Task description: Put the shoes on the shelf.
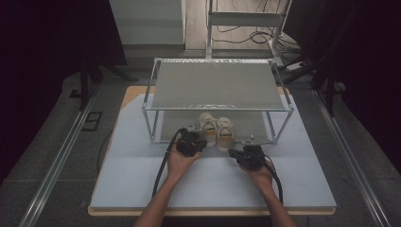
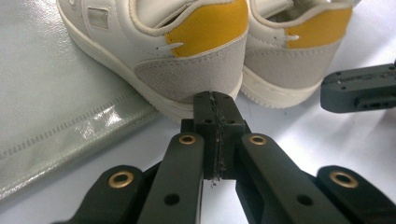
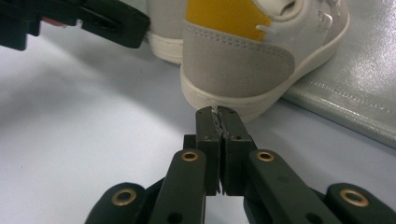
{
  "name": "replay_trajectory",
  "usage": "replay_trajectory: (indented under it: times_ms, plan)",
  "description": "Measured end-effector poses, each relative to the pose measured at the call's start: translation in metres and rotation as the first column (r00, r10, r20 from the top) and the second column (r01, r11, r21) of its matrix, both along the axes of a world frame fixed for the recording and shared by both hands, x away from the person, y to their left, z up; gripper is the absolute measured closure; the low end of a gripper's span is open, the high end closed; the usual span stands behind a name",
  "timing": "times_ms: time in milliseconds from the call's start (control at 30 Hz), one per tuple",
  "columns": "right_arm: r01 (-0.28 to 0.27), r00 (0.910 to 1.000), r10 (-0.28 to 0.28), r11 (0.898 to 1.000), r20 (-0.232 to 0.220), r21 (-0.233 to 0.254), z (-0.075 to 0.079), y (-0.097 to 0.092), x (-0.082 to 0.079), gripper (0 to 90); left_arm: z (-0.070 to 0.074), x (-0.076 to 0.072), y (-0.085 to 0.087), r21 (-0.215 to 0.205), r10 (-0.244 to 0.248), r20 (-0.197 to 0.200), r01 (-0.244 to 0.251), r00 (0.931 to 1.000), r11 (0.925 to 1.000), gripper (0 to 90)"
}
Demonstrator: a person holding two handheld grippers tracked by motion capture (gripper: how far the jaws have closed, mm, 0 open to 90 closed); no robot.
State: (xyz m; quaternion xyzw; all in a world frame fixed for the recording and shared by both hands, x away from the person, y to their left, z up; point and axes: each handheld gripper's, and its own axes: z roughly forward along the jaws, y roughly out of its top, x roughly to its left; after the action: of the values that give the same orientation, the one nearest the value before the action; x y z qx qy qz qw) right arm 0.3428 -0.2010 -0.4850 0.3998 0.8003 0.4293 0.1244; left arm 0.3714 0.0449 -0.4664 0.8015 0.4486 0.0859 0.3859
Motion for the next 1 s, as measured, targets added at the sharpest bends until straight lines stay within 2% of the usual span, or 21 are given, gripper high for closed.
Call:
replay_trajectory:
  times_ms: [167, 300, 600, 700, 1000]
  plan:
    - [0.000, 1.0000, 0.000, 1.000, 0.003, 0.000, 0.000, 0.000, 0.001, 89.2, 0.000, 0.002, -0.001, -0.007, 0.009, -0.011, -0.009, 0.9999, 0.9999, 88.7]
    - [0.020, 0.9998, -0.020, 1.000, 0.000, 0.005, -0.001, 0.001, 0.006, 89.2, 0.000, 0.002, -0.001, 0.001, -0.001, -0.010, 0.001, 0.9999, 1.0000, 88.6]
    - [0.067, 0.9977, -0.067, 0.998, 0.002, 0.003, 0.000, 0.003, 0.026, 89.1, -0.001, 0.002, -0.001, -0.008, 0.008, -0.016, -0.008, 0.9998, 0.9999, 88.3]
    - [0.082, 0.9966, -0.082, 0.996, -0.003, 0.027, -0.002, 0.003, 0.032, 89.0, -0.002, 0.003, -0.002, -0.004, -0.004, -0.016, 0.004, 0.9999, 1.0000, 88.2]
    - [0.111, 0.9938, -0.111, 0.994, 0.005, 0.010, -0.006, 0.006, 0.039, 89.0, -0.002, 0.003, -0.003, -0.011, 0.008, -0.022, -0.008, 0.9997, 0.9999, 88.3]
